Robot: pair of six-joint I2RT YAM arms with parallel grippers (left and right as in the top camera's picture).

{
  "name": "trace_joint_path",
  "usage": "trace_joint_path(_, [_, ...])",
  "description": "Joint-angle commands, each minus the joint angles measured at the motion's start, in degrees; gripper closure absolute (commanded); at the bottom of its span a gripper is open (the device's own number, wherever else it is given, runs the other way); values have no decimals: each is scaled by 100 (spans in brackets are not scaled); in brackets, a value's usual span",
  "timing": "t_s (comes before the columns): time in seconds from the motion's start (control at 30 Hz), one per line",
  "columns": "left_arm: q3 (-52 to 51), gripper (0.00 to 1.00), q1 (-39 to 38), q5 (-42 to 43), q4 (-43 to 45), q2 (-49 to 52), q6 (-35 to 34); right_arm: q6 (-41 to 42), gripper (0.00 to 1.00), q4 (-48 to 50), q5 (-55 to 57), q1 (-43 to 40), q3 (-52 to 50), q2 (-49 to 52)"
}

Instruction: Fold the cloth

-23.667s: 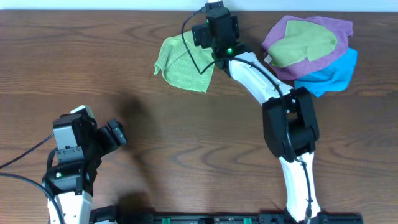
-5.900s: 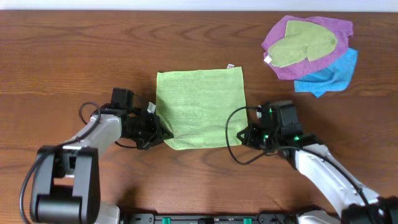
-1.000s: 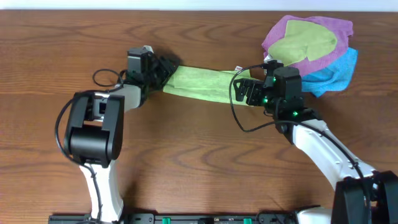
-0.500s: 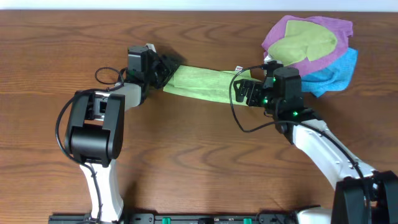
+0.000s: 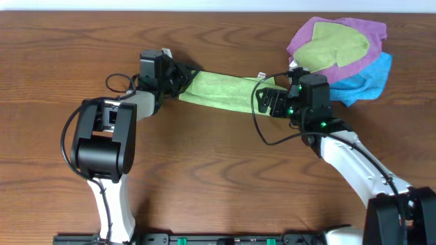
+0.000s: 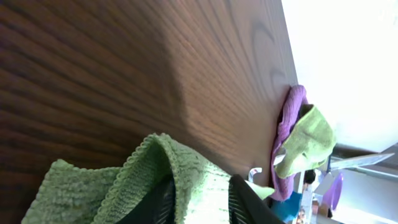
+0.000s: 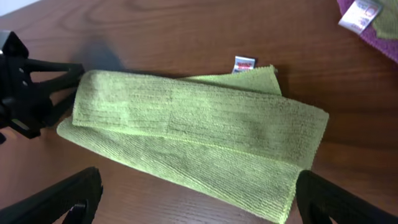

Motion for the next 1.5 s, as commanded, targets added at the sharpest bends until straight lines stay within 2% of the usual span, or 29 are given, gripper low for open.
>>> trace_joint_path(0.0, [118, 73, 7, 37, 9, 83, 22, 66, 1, -15, -42, 22, 68, -61])
trace_joint_path(0.37, [118, 88, 7, 2, -463, 133, 540, 68, 1, -13, -42, 22, 68, -61])
trace_joint_path(0.4, [118, 93, 7, 0, -463, 133, 540, 68, 1, -13, -42, 22, 68, -61])
trace_joint_path(0.43, [118, 94, 7, 0, -463, 133, 549, 68, 1, -13, -42, 22, 68, -61])
trace_joint_path(0.87, [120, 94, 251, 459, -437, 66, 815, 68, 1, -26, -42, 22, 68, -61])
trace_joint_path(1.47, [120, 94, 251, 450, -813, -562, 809, 2, 1, -181, 2, 22, 68, -59])
